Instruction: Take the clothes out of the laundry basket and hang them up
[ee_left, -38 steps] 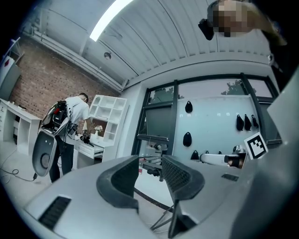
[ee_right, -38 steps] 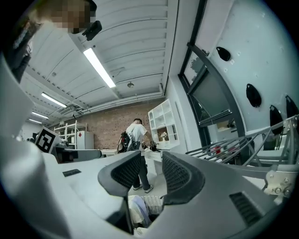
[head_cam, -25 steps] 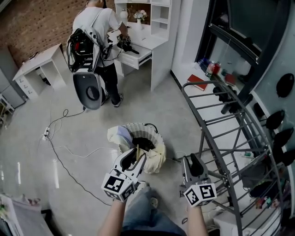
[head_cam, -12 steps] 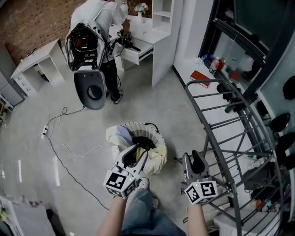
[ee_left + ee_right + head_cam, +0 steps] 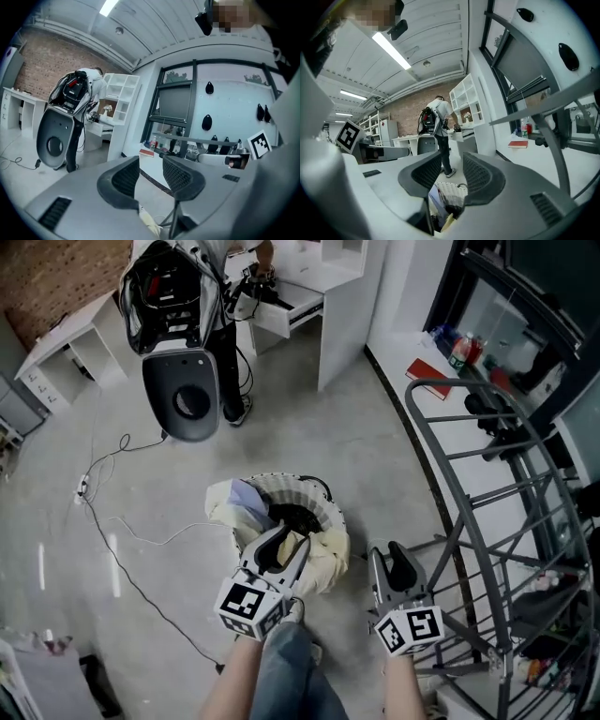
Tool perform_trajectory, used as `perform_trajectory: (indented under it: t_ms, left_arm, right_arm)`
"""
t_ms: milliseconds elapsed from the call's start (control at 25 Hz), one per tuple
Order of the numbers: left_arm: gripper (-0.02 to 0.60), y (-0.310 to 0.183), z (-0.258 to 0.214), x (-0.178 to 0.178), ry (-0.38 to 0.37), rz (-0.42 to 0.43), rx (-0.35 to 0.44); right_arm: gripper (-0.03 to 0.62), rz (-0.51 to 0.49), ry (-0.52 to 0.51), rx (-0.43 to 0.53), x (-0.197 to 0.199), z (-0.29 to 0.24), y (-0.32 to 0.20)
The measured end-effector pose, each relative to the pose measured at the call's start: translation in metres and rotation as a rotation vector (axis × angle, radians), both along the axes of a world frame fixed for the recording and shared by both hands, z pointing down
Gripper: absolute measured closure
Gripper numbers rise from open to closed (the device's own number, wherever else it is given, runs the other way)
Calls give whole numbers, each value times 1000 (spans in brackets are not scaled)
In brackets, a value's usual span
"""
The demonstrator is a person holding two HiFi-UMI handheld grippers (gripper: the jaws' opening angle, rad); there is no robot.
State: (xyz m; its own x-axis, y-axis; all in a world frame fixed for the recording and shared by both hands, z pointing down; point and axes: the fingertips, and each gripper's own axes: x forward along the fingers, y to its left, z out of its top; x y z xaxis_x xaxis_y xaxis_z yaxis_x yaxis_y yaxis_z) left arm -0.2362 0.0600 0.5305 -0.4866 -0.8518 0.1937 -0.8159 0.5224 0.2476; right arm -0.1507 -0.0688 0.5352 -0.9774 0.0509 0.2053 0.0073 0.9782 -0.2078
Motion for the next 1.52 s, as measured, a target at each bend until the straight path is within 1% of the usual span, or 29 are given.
perform_trajectory:
  t_ms: [200,400,640,720,840,1000,1120,1240,1360,1520]
  left_arm:
    - [428,-10,74,-14,35,-1,-14]
    - [428,-16,146,-18,77,-12,-39]
    - [428,-19,228,-18,142,-9,-73]
    - [428,-23,251,-16,153,-4,-82]
    - [428,-28,279,-14,171,-1,-92]
    - [428,-31,308,-13,198,2,-103]
    - [428,-31,321,-8,214,11,-108]
    - [428,-29,326,-4,227,14,-110]
    - [428,-27,330,0,236,15,-110]
    - [428,-25,329,3,232,16,-108]
  right_arm:
    - [467,-25,65,-2,-19,84,2]
    - [467,-39,125,-9,-27,162,-4]
    - [467,-59,214,-12,-35,241,4]
    - [467,-80,232,-3,-36,269,6]
    - [467,-74,276,-1,-35,301,6]
    - [458,-85,355,11,-30,342,11]
    - [425,-85,416,3,-21,367,15]
    - [401,-80,478,-15,-12,387,19]
    - [396,-85,532,-22,-6,402,26]
    - [398,-82,559,-22,-8,409,28]
